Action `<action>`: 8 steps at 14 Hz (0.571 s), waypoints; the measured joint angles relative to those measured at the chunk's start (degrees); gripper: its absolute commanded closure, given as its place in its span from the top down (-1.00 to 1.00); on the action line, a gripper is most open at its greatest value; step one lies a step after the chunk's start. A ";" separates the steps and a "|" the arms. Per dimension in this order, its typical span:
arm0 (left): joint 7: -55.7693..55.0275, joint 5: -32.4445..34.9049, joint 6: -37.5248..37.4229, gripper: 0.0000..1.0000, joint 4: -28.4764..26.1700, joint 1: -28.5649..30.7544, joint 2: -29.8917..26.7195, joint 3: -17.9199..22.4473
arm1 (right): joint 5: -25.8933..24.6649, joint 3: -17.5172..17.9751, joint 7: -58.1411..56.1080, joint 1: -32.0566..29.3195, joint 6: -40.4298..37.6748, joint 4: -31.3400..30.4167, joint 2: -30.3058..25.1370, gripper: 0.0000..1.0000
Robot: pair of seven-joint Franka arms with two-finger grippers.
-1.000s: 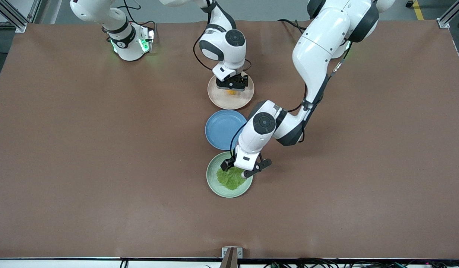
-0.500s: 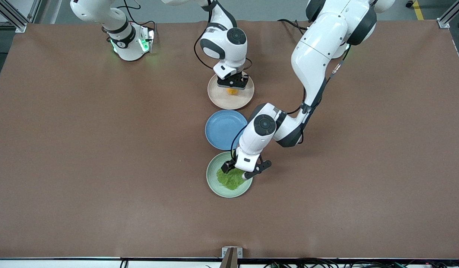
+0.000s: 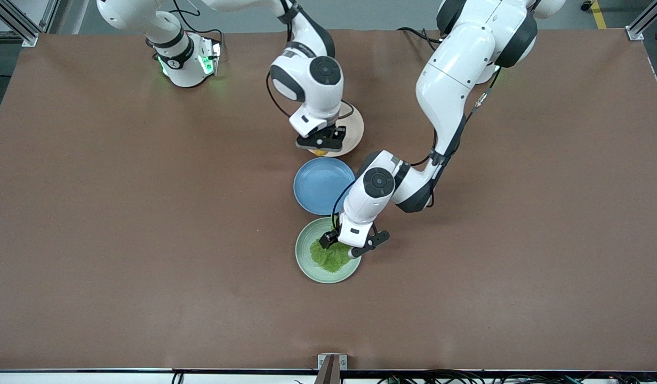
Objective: Pick lemon and lettuce from plates
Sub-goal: 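Close the right gripper on the lemon and lift it off the plate, then carry the lemon with the right gripper away from the plates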
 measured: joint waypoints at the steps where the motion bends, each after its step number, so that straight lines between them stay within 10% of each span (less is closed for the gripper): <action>1: 0.00 0.00 0.04 0.62 0.01 -0.02 0.03 0.00 | -0.01 -0.07 -3.74 -2.57 -0.98 0.01 -1.31 -0.99; 8: 0.01 0.02 0.36 -0.19 0.30 -0.05 0.00 0.01 | -0.05 -0.38 -23.96 -23.46 -3.98 -0.13 -5.37 -0.97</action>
